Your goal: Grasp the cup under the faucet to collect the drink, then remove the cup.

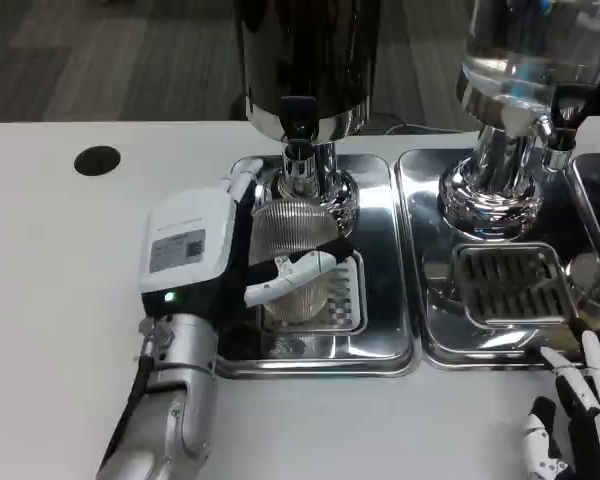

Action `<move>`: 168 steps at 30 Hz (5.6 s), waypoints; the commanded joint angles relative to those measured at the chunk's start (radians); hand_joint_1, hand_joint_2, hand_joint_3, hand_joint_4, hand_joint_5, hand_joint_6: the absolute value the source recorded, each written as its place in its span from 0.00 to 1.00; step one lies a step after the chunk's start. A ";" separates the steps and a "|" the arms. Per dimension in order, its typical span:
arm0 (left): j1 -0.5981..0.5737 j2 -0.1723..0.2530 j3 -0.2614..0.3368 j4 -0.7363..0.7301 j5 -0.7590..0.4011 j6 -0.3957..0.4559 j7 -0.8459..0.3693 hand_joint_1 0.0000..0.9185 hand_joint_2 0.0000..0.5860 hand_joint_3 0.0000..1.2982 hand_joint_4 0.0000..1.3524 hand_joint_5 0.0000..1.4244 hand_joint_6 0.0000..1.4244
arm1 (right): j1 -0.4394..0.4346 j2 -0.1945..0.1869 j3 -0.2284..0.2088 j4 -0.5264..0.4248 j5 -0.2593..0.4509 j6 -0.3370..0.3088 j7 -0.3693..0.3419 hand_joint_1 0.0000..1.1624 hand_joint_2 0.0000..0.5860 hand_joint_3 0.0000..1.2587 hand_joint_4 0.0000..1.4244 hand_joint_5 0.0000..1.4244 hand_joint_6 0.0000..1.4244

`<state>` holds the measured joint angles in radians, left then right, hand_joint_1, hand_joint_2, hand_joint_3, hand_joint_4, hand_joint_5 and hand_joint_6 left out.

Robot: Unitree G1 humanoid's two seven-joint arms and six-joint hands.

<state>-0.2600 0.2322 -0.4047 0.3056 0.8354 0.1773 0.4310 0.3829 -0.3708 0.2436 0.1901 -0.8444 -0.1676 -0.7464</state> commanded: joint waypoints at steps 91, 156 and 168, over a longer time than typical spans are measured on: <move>0.205 0.067 0.113 -0.541 0.117 -0.117 -0.237 0.00 0.10 0.43 0.38 0.39 0.41 | 0.063 -0.006 0.000 -0.126 -0.060 0.042 0.023 0.04 0.95 0.16 0.02 0.00 0.00; 0.306 0.061 0.240 -0.669 0.094 -0.165 -0.120 0.00 0.07 0.11 0.00 0.18 0.18 | 0.071 -0.030 -0.012 -0.167 -0.060 0.034 0.038 0.14 0.85 0.16 0.01 0.00 0.01; 0.639 0.124 0.370 -0.782 0.172 -0.252 -0.022 0.00 0.07 0.10 0.00 0.16 0.14 | 0.066 -0.043 -0.022 -0.208 -0.064 0.035 0.065 0.21 0.63 0.11 0.01 0.00 0.00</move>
<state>0.3117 0.3390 -0.0521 -0.4688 0.9780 -0.0501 0.3717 0.4491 -0.3999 0.2341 0.0040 -0.9094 -0.1266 -0.6972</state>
